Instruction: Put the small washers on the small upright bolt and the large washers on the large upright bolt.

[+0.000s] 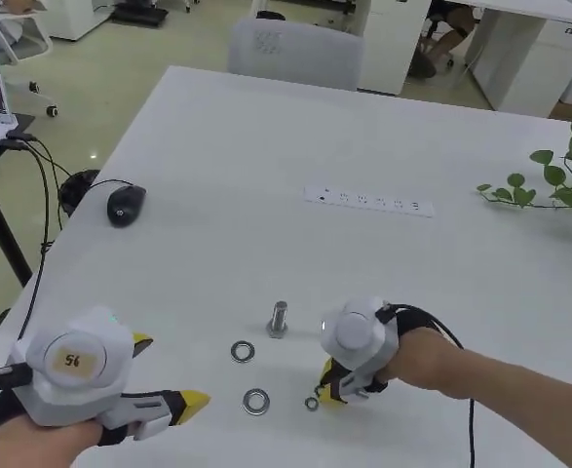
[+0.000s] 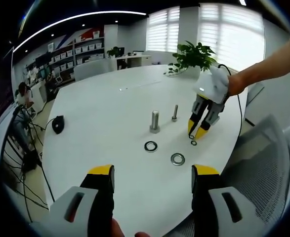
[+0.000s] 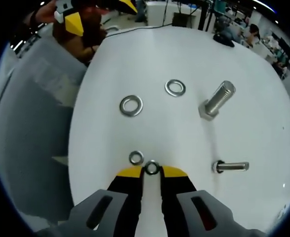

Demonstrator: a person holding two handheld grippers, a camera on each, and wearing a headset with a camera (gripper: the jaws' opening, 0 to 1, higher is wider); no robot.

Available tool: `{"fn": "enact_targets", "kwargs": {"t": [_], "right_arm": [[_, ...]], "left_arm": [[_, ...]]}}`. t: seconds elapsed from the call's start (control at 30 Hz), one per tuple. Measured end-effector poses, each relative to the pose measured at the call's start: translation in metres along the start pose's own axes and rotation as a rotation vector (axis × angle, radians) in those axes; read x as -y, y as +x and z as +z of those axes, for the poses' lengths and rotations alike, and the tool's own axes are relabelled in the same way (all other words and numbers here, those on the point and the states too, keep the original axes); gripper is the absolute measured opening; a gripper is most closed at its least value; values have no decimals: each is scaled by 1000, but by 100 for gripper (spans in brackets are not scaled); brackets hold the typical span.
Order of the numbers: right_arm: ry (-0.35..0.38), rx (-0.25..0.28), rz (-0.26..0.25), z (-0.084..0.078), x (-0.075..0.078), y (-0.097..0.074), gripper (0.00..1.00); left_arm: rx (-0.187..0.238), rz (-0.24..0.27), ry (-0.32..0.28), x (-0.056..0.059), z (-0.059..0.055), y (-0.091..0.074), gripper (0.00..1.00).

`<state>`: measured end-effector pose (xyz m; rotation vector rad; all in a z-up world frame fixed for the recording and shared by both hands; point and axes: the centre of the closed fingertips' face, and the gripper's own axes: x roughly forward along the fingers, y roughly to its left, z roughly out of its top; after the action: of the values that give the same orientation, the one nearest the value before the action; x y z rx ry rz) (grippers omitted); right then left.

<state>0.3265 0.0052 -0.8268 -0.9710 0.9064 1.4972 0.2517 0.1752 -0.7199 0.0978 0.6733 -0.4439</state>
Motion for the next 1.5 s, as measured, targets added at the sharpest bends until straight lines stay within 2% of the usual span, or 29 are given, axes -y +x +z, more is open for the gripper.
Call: {"fn": "enact_targets", "kwargs": {"t": [0.23,0.6,0.77,1.03,1.33,1.5], "right_arm": [[63,12,1,-5,2,-4,14],[208,70,1,-10,6,-11,14],[241,80,-9,-16,8,-13,14],[238,75,-27,-19,11,-21,14],[191,69,-81,-16,32,-43,14],[151,65,-108,-8,46,-59,14]], "left_arm": [[-2,4,-3,-1,-1,-1,63],[-1,-5,1,3,2,2,62],[-4,-7,4,3,2,3,63],[-5,-6,4,3,2,2,63],[-7,-6,4,2,0,1,63],[-2,-6,6,3,1,1,63]]}}
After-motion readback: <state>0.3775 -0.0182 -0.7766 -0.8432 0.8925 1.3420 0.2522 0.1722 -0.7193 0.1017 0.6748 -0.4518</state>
